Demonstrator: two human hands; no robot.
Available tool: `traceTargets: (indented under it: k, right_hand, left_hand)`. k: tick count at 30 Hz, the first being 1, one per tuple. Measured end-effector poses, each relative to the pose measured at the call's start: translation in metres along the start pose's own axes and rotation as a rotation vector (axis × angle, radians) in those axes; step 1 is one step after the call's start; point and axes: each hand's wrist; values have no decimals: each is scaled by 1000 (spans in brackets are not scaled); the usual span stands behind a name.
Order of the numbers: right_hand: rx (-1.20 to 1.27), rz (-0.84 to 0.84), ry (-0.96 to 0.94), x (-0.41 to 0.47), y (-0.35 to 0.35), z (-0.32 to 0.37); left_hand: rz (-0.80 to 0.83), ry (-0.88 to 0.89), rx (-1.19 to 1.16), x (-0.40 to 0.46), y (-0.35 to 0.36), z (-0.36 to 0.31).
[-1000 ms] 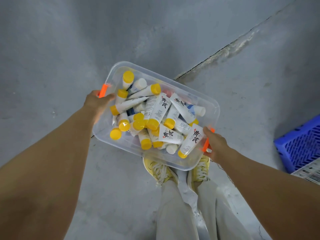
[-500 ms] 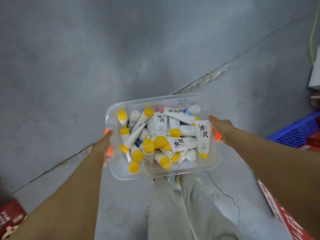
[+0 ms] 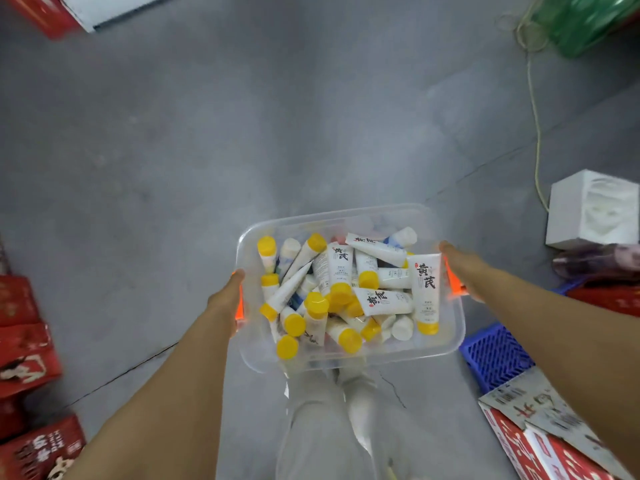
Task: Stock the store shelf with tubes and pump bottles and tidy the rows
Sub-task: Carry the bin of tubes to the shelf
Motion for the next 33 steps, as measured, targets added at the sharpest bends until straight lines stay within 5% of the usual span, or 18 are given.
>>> traceTargets:
  k: [18, 33]
  right_hand:
    - [96, -6, -62, -16, -124, 167]
    - [186, -7, -26, 79, -207, 397]
  left_hand:
    - [19, 151, 157, -111, 71, -180]
    - [78, 247, 190, -148, 187, -461]
Point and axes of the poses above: each hand's wrist, its own x-axis towards the middle knuckle, its own y-axis out of the palm, z = x × y, and after that the axes turned 8 degrees about x, right-handed
